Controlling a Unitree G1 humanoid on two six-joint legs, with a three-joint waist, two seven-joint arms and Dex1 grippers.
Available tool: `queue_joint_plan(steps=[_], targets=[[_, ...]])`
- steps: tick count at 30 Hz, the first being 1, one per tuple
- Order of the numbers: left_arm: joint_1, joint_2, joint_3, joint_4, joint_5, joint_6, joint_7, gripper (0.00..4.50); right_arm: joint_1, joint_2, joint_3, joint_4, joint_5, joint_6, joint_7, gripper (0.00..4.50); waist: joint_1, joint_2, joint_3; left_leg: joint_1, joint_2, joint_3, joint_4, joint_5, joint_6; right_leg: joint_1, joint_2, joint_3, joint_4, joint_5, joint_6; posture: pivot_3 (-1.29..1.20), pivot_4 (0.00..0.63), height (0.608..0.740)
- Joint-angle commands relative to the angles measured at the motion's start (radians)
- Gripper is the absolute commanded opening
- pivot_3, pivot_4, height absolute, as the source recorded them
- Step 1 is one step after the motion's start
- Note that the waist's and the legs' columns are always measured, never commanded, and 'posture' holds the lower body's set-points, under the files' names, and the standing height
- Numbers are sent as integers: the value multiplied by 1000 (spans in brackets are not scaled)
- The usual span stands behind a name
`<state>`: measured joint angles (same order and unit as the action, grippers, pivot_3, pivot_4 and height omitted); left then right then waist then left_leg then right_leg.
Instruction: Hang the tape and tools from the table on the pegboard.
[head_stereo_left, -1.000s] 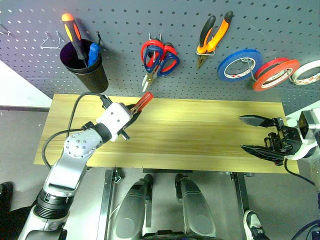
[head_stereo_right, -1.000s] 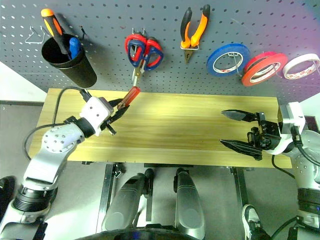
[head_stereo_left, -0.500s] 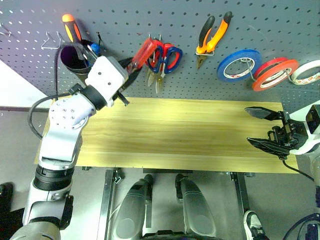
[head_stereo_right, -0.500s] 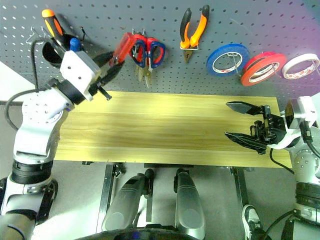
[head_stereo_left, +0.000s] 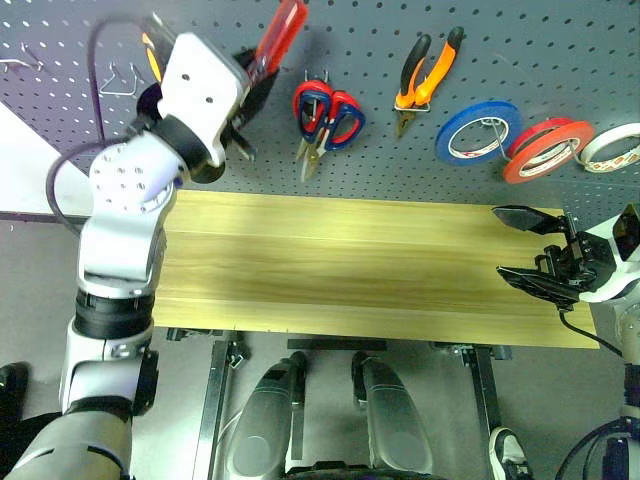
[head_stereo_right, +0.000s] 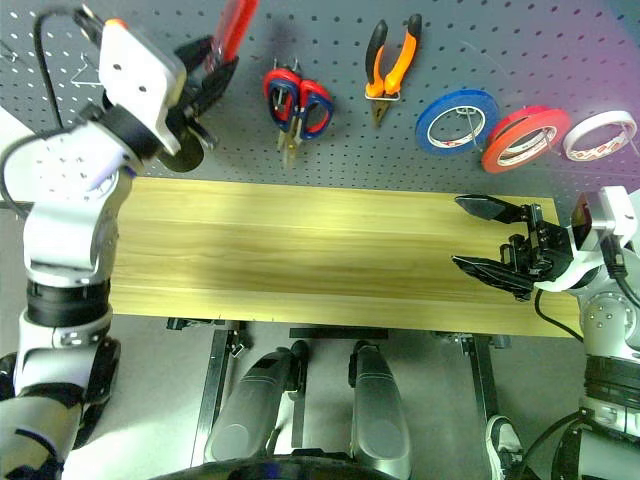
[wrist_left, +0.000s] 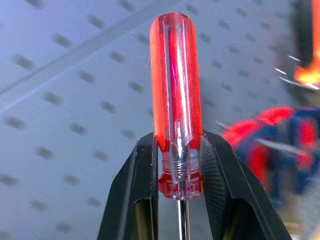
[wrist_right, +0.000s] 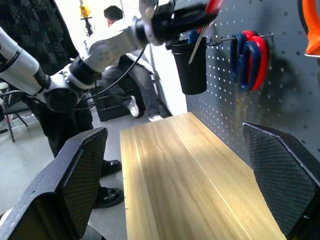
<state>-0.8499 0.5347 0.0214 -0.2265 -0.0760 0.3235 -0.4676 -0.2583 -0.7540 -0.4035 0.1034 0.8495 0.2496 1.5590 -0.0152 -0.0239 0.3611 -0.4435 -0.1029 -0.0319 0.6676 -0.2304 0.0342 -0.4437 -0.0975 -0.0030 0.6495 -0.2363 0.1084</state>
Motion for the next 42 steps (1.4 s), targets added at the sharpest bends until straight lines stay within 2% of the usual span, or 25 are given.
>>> queue_joint_plan(steps=[1, 6, 14, 18, 24, 33, 42], targets=[[-71, -7, 34, 22, 3, -20, 33, 794, -6, -1, -31, 1, 20, 0, 10, 4500, 1, 0, -1, 0, 0, 0, 0, 0, 0, 0, 0, 0, 0, 0, 0, -88, 244, 718], [-88, -19, 33, 29, -13, -8, 36, 794, 2, -3, -33, 0, 12, -4, 10, 4500, -2, 0, -5, 0, 0, 0, 0, 0, 0, 0, 0, 0, 0, 0, 0, -96, 247, 718], [-170, -41, 67, 10, -70, 111, 60, 794, -6, -8, -21, 41, -13, -17, 21, 4500, 0, -1, -10, 0, 0, 0, 2, 0, 0, 0, 0, 0, 1, 0, 0, -85, 242, 718], [-171, -15, 77, -19, -69, 145, 58, 794, -22, -6, -16, 66, -25, -25, 28, 4500, -2, 0, -13, 0, 0, 0, 2, 0, 0, 0, 0, 0, 2, 0, 0, -74, 240, 718], [-93, 7, 102, -96, -88, 215, 69, 794, -43, -5, -5, 96, -43, -29, 43, 4500, -1, 0, -16, 0, 0, 0, 2, 0, 0, 0, 0, 0, 2, 0, 0, -59, 250, 718], [-186, 33, 94, -81, -88, 254, 70, 794, -55, 9, 13, 119, -63, -41, 53, 4500, 3, 0, -16, 0, 0, 0, 11, -1, 1, 2, 0, -1, 7, 1, 1, -36, 252, 718], [-89, 78, 122, -109, -82, 260, 74, 794, -43, 2, 8, 113, -63, -41, 52, 4500, 1, 0, -16, 0, 0, 0, 13, -1, 1, 0, 0, -1, 12, 1, 1, -36, 265, 718]])
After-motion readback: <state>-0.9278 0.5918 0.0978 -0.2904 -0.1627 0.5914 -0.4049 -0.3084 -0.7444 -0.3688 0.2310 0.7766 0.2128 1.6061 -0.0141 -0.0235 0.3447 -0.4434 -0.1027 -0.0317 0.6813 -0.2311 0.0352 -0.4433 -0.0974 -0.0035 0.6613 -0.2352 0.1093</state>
